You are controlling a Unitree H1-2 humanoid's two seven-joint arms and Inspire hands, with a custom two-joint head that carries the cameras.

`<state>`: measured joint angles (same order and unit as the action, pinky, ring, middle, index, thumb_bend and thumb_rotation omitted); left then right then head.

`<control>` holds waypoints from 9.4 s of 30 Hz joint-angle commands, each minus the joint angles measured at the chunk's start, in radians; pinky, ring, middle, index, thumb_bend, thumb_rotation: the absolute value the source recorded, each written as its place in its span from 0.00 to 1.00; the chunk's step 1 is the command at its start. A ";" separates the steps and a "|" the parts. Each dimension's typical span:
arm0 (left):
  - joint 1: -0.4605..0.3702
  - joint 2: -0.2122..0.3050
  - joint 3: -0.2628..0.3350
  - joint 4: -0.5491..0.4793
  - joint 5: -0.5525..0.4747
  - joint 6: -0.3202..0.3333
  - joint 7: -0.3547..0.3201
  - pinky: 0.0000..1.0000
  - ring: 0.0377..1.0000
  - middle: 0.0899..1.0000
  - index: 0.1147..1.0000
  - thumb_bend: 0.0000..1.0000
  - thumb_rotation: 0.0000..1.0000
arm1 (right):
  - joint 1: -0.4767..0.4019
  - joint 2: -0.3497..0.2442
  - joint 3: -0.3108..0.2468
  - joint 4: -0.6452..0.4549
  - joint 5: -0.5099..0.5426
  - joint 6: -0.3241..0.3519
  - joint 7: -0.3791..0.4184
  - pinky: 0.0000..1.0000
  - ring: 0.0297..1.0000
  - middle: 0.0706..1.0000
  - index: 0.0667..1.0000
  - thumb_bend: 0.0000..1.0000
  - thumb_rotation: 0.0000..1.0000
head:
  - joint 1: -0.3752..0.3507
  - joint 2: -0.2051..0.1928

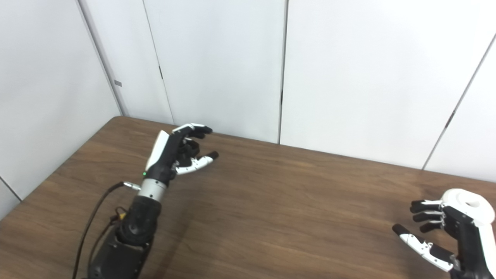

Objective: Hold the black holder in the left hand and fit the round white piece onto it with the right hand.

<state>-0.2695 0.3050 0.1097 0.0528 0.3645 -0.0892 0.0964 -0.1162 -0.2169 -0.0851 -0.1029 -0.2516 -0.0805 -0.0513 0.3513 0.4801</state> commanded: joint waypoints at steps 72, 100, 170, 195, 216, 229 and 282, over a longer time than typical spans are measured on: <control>-0.220 0.198 -0.182 0.467 0.301 0.306 0.222 0.78 0.95 0.88 0.65 0.94 0.44 | -0.021 -0.003 -0.001 -0.146 -0.003 0.095 0.000 0.40 0.51 0.60 0.46 0.50 0.13 | -0.009 0.026; -0.293 0.219 -0.256 0.641 0.292 0.251 0.248 0.79 0.92 0.86 0.58 0.87 0.37 | -0.001 -0.008 -0.007 -0.176 -0.001 0.109 0.007 0.41 0.52 0.59 0.46 0.50 0.13 | -0.029 0.043; -0.183 0.210 -0.337 0.450 0.169 -0.104 0.029 0.73 0.84 0.80 0.41 0.52 0.06 | -0.018 -0.016 -0.019 -0.188 -0.005 0.134 0.010 0.42 0.53 0.59 0.46 0.50 0.13 | -0.064 0.073; -0.108 0.068 -0.478 0.310 0.187 -0.203 -0.140 0.73 0.86 0.82 0.42 0.52 0.07 | -0.030 -0.010 -0.009 -0.152 0.005 0.075 0.005 0.47 0.53 0.59 0.46 0.50 0.12 | -0.166 0.097; -0.123 0.009 -0.650 0.348 0.252 -0.282 -0.163 0.66 0.86 0.80 0.42 0.52 0.07 | -0.048 -0.011 0.005 -0.127 -0.040 -0.002 -0.014 0.42 0.51 0.59 0.46 0.50 0.13 | -0.283 0.130; -0.132 0.032 -0.712 0.368 0.348 -0.264 -0.135 0.67 0.85 0.79 0.42 0.52 0.07 | -0.054 -0.009 0.015 -0.149 -0.069 0.018 -0.008 0.43 0.52 0.59 0.46 0.50 0.13 | -0.339 0.143; -0.142 0.194 -0.768 0.499 0.275 -0.380 0.015 0.72 0.86 0.81 0.42 0.52 0.07 | -0.437 -0.526 0.181 0.007 -0.452 0.439 0.502 0.93 0.97 0.97 0.82 0.97 0.41 | -0.854 0.006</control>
<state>-0.4764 0.4437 -0.6251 0.4865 0.5743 -0.4815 0.1943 -0.5074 -0.7096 0.1026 -0.0881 -0.6924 0.3634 0.4577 -0.5016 0.4847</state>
